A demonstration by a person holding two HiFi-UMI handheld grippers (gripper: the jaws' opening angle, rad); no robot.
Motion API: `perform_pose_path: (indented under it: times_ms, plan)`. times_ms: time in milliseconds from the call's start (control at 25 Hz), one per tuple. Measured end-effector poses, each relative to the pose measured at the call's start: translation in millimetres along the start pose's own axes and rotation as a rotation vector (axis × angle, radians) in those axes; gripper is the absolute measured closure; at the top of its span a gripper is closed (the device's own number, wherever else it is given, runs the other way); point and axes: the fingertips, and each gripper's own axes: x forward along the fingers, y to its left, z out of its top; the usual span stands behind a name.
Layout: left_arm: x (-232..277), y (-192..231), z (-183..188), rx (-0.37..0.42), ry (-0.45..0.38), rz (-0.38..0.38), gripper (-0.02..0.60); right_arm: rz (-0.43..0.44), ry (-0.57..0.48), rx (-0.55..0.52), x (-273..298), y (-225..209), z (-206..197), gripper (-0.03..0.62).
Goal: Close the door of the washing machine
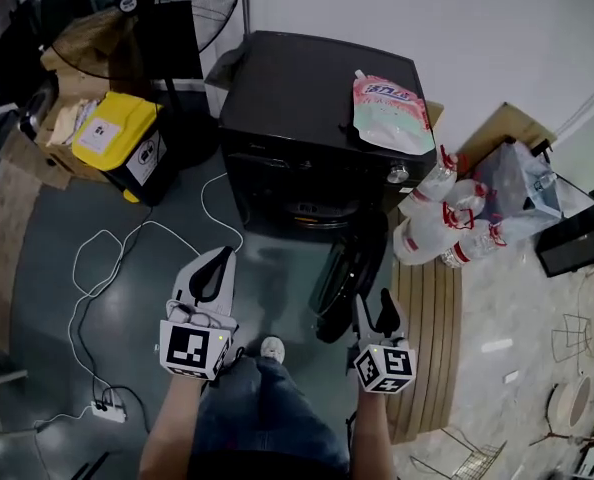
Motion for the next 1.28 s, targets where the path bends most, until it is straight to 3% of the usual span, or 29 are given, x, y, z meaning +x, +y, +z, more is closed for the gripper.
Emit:
perform_pose_path:
  times_ms: [240,800,1280]
  plan:
    - [29,5,-23,-0.002,0.045,-0.026,0.574,-0.033,0.072,0.044,16,-20,-38,0.350]
    - [71,-21,-117,-0.057,0.117,-0.139,0.574,-0.125,0.176,0.104,40,-68,-142,0.352]
    - [86,-35,-125,-0.092,0.143,-0.149,0.574,-0.116,0.229,0.150,51,-79,-162,0.441]
